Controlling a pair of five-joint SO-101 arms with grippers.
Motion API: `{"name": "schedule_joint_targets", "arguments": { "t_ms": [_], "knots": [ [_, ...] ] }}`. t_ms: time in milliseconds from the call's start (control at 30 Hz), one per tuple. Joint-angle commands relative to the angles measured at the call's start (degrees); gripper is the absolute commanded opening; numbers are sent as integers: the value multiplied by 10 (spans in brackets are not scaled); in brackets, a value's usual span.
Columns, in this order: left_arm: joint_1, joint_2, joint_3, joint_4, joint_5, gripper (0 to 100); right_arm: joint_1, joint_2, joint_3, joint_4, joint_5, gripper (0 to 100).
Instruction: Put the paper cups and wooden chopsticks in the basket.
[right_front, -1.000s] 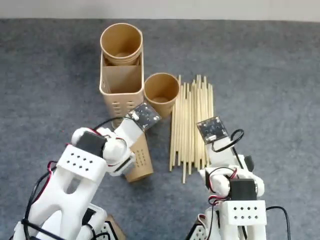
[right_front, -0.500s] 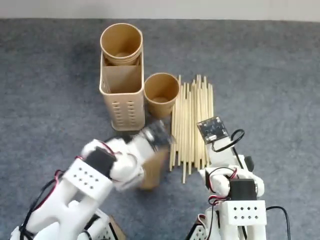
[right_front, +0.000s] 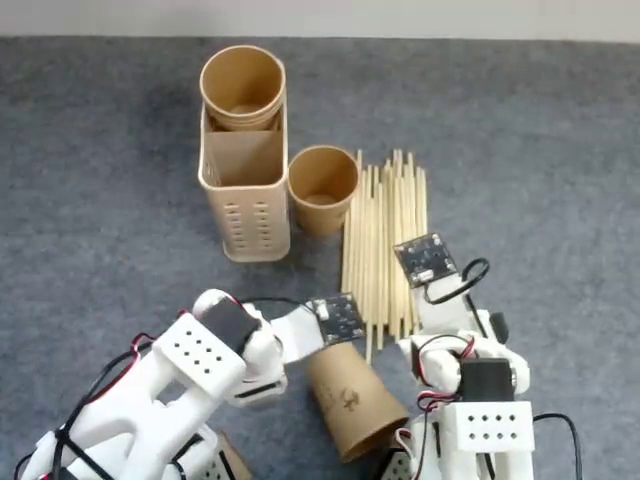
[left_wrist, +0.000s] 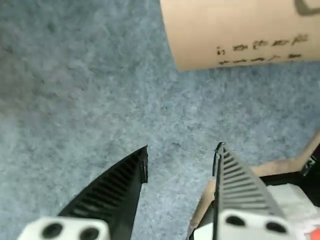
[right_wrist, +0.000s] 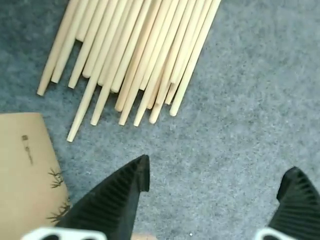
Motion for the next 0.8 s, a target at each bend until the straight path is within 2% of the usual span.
{"name": "schedule_joint_targets", "arguments": {
  "t_ms": [0,133,267,333,433,500,567,767],
  "knots": [
    [-38,-6,-42,4,-6,233,9,-5,-6,-4,0,393],
    [-98,-2,-95,4,-4,234,7,-5,-44,51,76,393],
    [-159,-1,-135,4,-4,235,2,-5,-196,169,146,393],
    [-184,-1,-151,6,-4,235,-32,-3,-298,248,196,393],
    [-205,-1,-168,11,-9,235,-77,15,-352,261,238,393],
    [-201,-1,-180,38,-28,236,-109,56,-317,260,263,393],
    [-172,-2,-196,69,-30,236,-131,102,-287,256,246,393],
    [-72,-6,-256,182,-30,236,-109,161,-277,153,219,393]
  ]
}}
